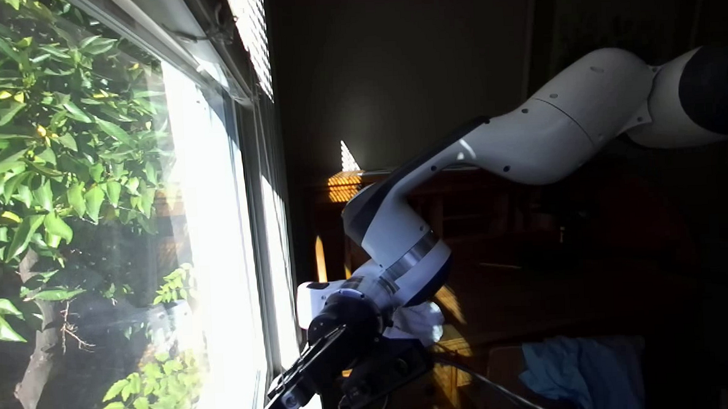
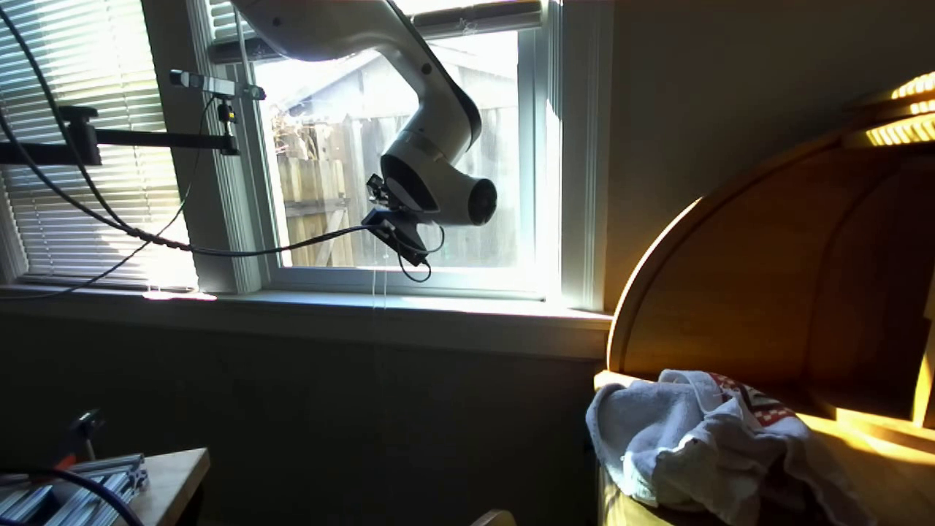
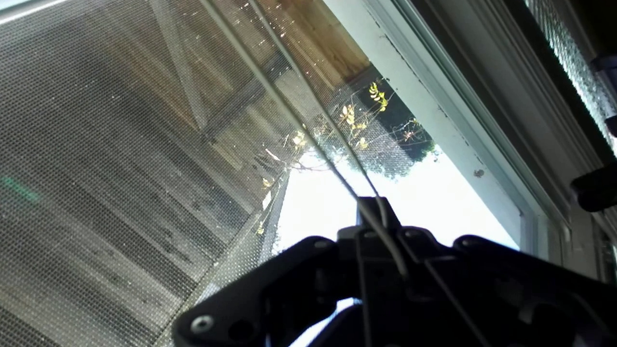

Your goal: Close the curtain

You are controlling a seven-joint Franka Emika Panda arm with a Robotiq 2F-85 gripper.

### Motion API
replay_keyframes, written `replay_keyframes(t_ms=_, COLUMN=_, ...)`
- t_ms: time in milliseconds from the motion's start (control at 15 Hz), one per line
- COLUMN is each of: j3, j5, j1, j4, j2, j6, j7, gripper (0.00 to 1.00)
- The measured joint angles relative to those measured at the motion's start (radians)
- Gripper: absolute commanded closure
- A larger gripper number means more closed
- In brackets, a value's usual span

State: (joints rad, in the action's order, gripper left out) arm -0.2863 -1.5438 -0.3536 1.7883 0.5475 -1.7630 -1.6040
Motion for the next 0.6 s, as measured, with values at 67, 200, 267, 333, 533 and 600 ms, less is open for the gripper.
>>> replay_keyframes(t_ms=67, j3=0.009, j5=0.000, j1=0.000, j4=0.000, j2=-0.011, j6=-0.002, j7=0.000, gripper=1.00)
replay_keyframes(t_ms=200, j3=0.023, j5=0.000, j1=0.000, j4=0.000, j2=-0.033, j6=-0.007, j7=0.000, gripper=1.00)
replay_keyframes(t_ms=267, j3=0.028, j5=0.001, j1=0.000, j4=0.000, j2=-0.043, j6=-0.010, j7=0.000, gripper=1.00)
replay_keyframes(t_ms=333, j3=0.032, j5=0.001, j1=0.000, j4=0.000, j2=-0.053, j6=-0.012, j7=0.000, gripper=1.00)
replay_keyframes(t_ms=533, j3=0.038, j5=0.001, j1=0.000, j4=0.000, j2=-0.072, j6=-0.015, j7=0.000, gripper=0.73)
replay_keyframes(t_ms=600, j3=0.038, j5=0.001, j1=0.000, j4=0.000, j2=-0.075, j6=-0.015, j7=0.000, gripper=0.66)
